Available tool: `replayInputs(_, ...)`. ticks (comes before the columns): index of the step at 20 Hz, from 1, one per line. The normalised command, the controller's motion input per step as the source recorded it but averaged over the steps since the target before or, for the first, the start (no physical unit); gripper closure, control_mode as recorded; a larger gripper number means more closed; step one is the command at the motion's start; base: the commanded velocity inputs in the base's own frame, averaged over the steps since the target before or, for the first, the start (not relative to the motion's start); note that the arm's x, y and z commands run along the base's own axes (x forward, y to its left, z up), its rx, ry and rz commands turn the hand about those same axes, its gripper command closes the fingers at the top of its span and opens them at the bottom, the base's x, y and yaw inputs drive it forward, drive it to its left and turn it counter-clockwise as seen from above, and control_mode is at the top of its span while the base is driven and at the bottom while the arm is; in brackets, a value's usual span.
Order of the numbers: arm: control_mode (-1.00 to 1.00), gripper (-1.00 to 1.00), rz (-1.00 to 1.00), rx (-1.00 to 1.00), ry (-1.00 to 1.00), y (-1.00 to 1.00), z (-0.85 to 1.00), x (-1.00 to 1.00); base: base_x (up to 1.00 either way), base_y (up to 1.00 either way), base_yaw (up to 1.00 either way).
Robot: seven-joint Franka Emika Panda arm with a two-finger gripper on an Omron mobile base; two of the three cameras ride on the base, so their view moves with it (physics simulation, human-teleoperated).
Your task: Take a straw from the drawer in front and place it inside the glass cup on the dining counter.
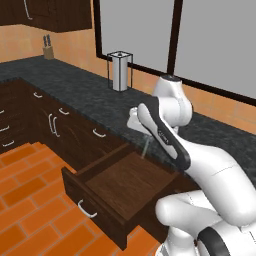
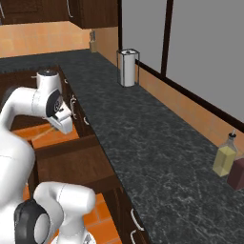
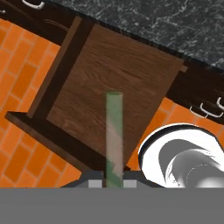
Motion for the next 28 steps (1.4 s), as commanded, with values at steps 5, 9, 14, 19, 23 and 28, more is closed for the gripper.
replayInputs(5,-1.0,1.0,0.0,0.0,0.01,-0.02,-0.01,-0.12,0.0,0.0,0.0)
replayInputs(9,1.0,1.0,0.0,0.0,0.0,0.0,0.0,-0.15,-0.75,0.0,0.04)
replayInputs(14,1.0,1.0,0.0,0.0,0.0,0.0,0.0,0.0,-0.96,0.14,0.58)
replayInputs(19,1.0,1.0,0.0,0.0,0.0,0.0,0.0,0.0,-0.36,0.45,0.91)
replayInputs(23,1.0,1.0,0.0,0.0,0.0,0.0,0.0,0.0,-0.01,0.48,0.94)
replayInputs(28,1.0,1.0,0.0,0.0,0.0,0.0,0.0,0.0,0.0,0.26,0.85)
